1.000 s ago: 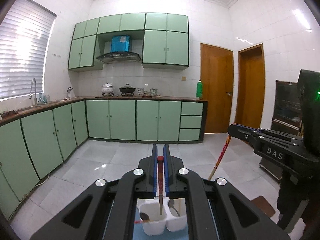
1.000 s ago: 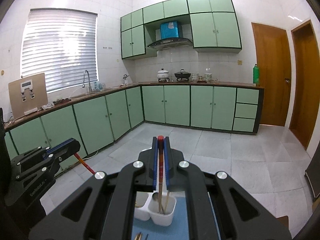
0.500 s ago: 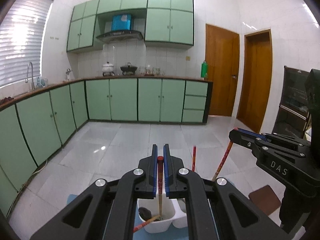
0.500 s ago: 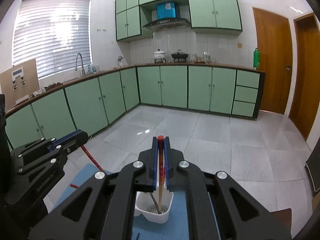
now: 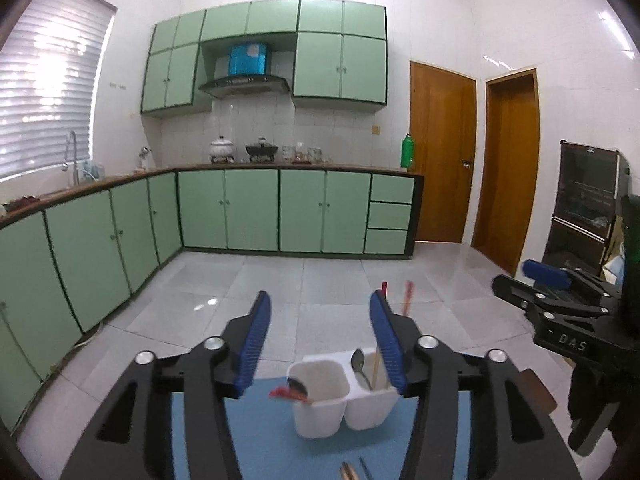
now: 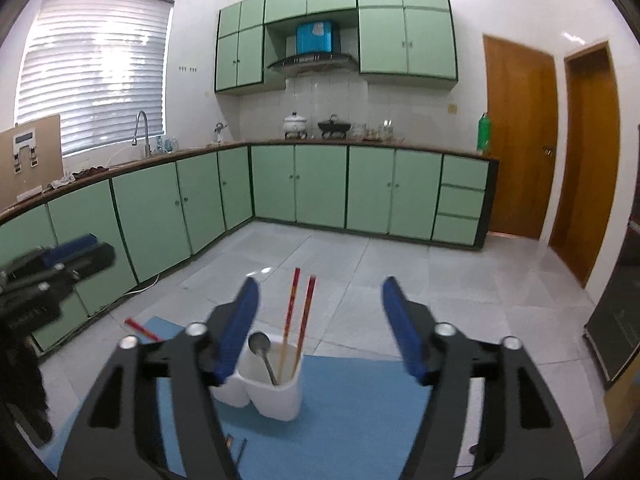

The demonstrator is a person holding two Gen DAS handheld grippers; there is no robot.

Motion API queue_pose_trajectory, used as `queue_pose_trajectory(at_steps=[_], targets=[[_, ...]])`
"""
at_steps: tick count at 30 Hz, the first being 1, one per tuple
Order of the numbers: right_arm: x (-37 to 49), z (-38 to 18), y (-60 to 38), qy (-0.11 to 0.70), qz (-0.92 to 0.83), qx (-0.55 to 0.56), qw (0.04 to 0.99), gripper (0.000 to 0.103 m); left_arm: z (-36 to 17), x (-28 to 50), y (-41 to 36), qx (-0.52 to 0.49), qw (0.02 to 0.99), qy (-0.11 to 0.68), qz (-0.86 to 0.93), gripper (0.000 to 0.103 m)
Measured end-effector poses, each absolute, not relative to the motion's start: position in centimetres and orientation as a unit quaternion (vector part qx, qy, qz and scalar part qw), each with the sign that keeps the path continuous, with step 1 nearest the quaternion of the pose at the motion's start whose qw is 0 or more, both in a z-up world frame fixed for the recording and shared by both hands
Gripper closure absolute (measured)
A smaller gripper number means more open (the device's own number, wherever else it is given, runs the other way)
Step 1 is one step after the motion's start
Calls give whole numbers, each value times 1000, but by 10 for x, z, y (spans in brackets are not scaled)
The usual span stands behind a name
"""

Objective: Organize utensils
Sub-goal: 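Lift both red chopsticks over the white caddy and open both tools inside, then move both open tools back over the remaining chopsticks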

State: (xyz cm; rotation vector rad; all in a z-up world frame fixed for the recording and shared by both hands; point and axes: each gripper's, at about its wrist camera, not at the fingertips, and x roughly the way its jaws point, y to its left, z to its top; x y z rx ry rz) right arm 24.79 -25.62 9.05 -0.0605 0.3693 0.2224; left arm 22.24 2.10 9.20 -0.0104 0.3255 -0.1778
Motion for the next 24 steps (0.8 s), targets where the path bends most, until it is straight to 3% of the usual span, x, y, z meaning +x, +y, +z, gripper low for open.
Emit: queue_pose_trajectory(at_steps=[4,10,24], targets=[[203,75,-267,178,111,-31,977,17,77,184,23,-9,982,169,-81,39],[145,32,-276,210,117,2,971,10,26,136,28,-24,975,208,-73,22],[79,-92,-241,340,115,2,933,8,-101,94,36,-20,942,332,-42,20]])
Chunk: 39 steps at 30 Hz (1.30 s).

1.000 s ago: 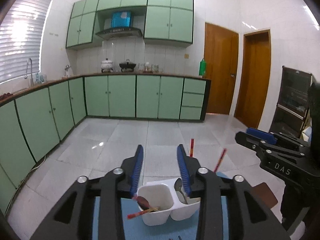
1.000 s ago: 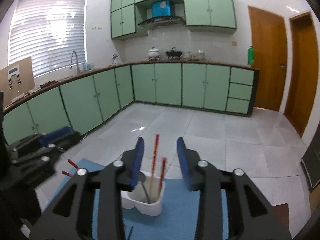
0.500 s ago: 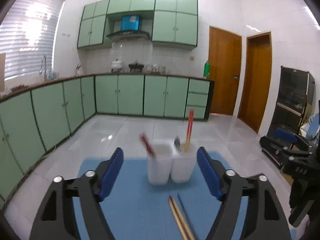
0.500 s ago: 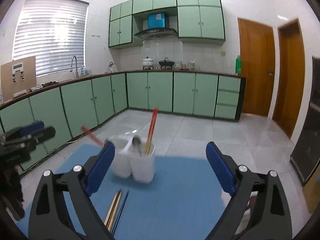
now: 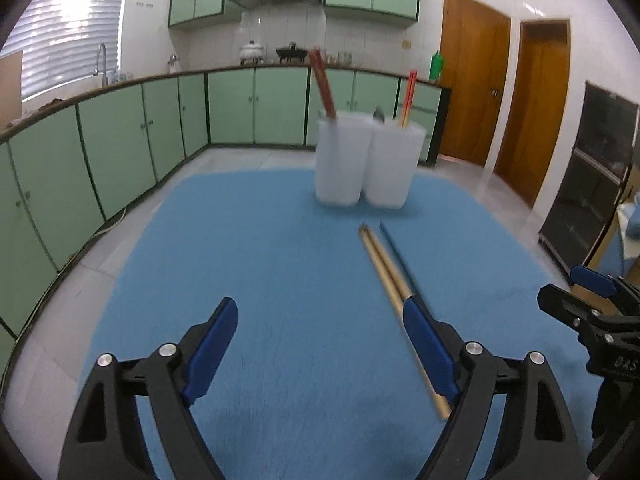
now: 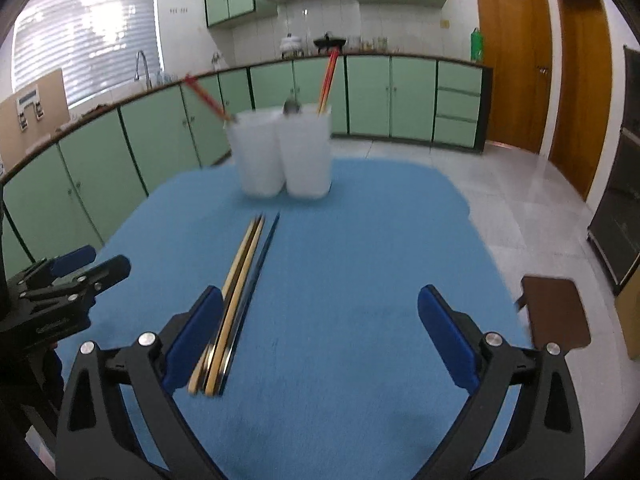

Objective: Organize utensils
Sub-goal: 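Move both open tools back over the remaining chopsticks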

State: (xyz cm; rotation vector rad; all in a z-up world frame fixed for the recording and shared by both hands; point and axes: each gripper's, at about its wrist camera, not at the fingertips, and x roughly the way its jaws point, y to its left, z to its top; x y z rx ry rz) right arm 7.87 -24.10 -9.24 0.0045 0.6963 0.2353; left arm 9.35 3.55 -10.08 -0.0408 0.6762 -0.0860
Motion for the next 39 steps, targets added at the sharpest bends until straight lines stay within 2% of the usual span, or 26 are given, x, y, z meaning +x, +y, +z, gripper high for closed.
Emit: queue_pose_trajectory(at_steps=[12,16,23,39], targets=[[67,-128,-209,393,133,-21,910,9,-129,78,43,-9,924,380,-24,20],[68,-135,-203,409,131,-41,902,21,-132,77,44,-11,922,386,-23,20],[75,-142,-199,430,129,-47,892,28,-134,76,44,-12,920,392,-24,20],[77,-139,-209,419,94,-54,901,32,-138,78,42,-11,917,398,-27,20]])
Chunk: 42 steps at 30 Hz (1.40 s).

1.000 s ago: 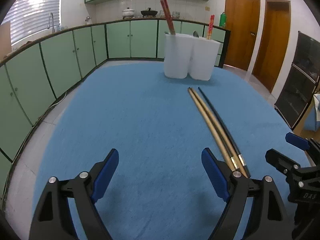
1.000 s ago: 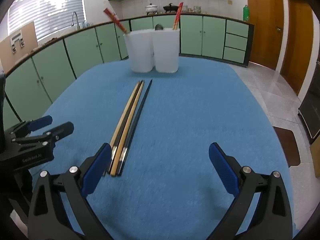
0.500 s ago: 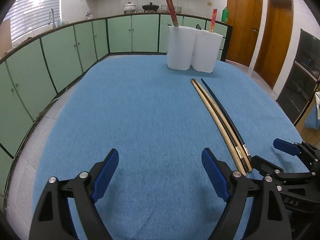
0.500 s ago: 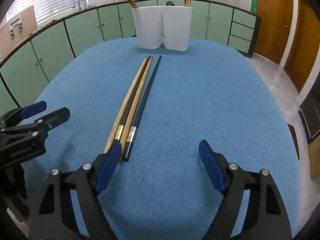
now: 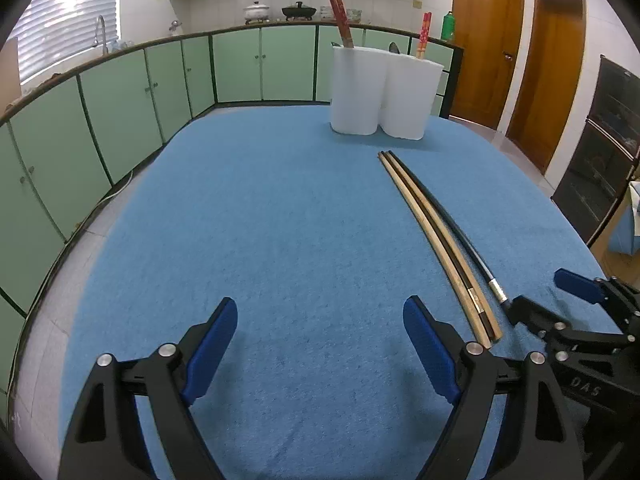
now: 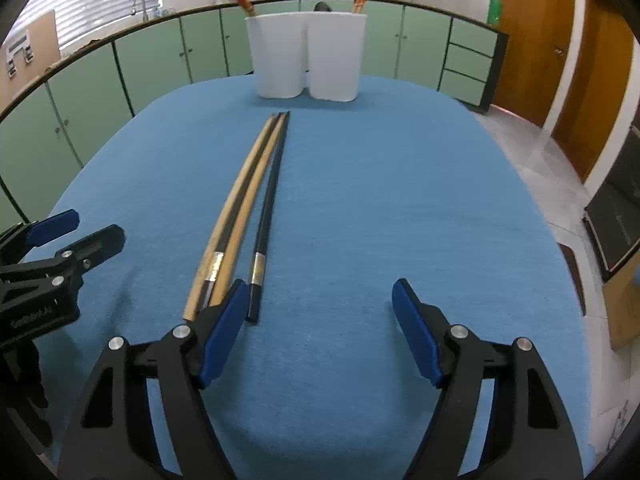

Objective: Organize utensils
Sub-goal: 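Move both open tools back over the remaining chopsticks, then grasp the black chopstick with the right tool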

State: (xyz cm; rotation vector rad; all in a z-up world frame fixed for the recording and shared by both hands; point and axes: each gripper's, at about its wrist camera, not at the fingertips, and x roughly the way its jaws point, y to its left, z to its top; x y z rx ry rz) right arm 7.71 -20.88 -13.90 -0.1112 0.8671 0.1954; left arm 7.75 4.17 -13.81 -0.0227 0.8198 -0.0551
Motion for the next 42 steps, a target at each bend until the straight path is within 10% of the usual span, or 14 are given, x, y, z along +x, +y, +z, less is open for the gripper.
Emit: queue_pose_trajectory(at_steps=[23,42], targets=[[73,-144,-192,435,148,-43,887,96,-142,74,30,-7,915,401,-38,19],[75,-143,-233,434,112,0,894,96,-145,64,-13,10,904,416,-95,19]])
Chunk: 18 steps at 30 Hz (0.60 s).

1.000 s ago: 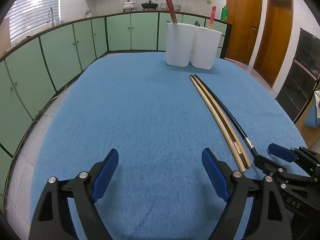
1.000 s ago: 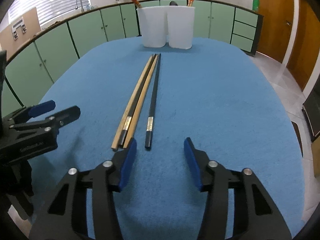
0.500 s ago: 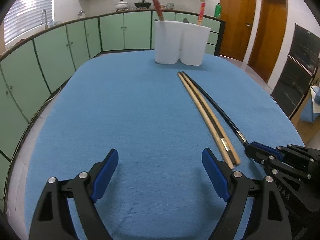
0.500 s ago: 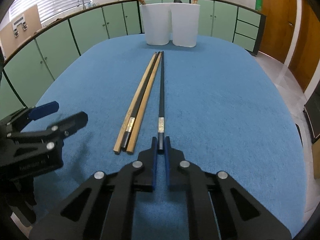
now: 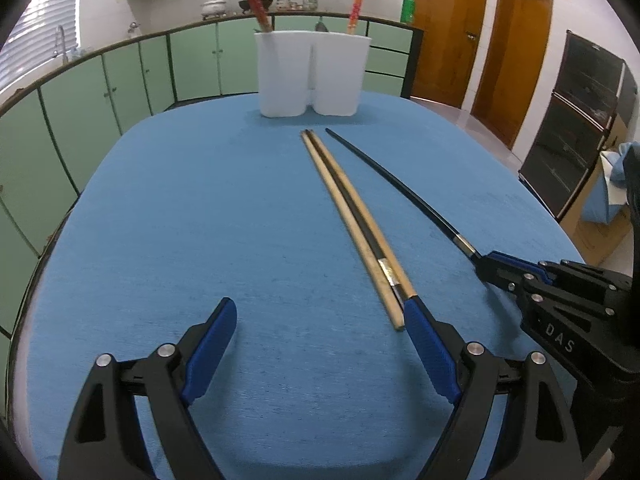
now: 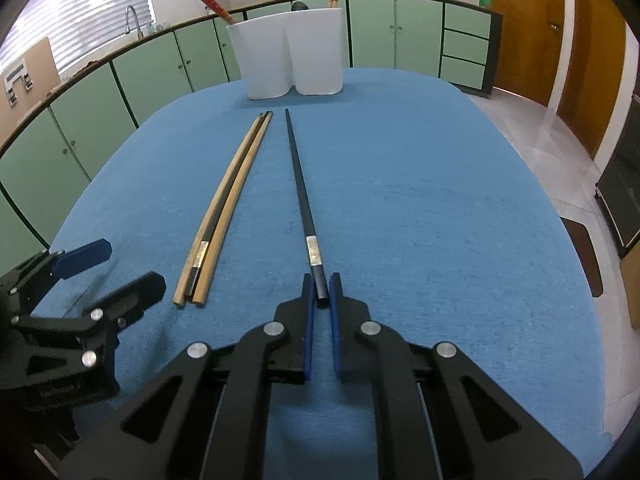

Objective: Organize utensils
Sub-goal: 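Grasp the black chopstick with the right tool, then grasp a light wooden chopstick with the left tool while the right tool holds the black one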

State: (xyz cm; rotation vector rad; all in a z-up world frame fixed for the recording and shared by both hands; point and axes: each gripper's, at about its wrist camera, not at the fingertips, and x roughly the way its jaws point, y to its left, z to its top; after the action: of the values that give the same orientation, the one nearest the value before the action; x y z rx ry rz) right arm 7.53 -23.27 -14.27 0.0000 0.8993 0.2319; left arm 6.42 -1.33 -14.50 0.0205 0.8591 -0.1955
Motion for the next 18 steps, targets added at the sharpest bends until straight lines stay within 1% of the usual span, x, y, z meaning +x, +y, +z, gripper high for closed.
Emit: queue_pose_trajectory(at_steps=[10,15,18], targets=[[73,-143,-236,434,117,8,893,96,-153,71,-22,31,894,439,-89,18],[72,-142,-235,433,123,6,893,96,-152,71,-9,22,897,439,-58,18],[71,-142,-235,433,131,3,892,93,-150,70,1,11,898,436,-49,18]])
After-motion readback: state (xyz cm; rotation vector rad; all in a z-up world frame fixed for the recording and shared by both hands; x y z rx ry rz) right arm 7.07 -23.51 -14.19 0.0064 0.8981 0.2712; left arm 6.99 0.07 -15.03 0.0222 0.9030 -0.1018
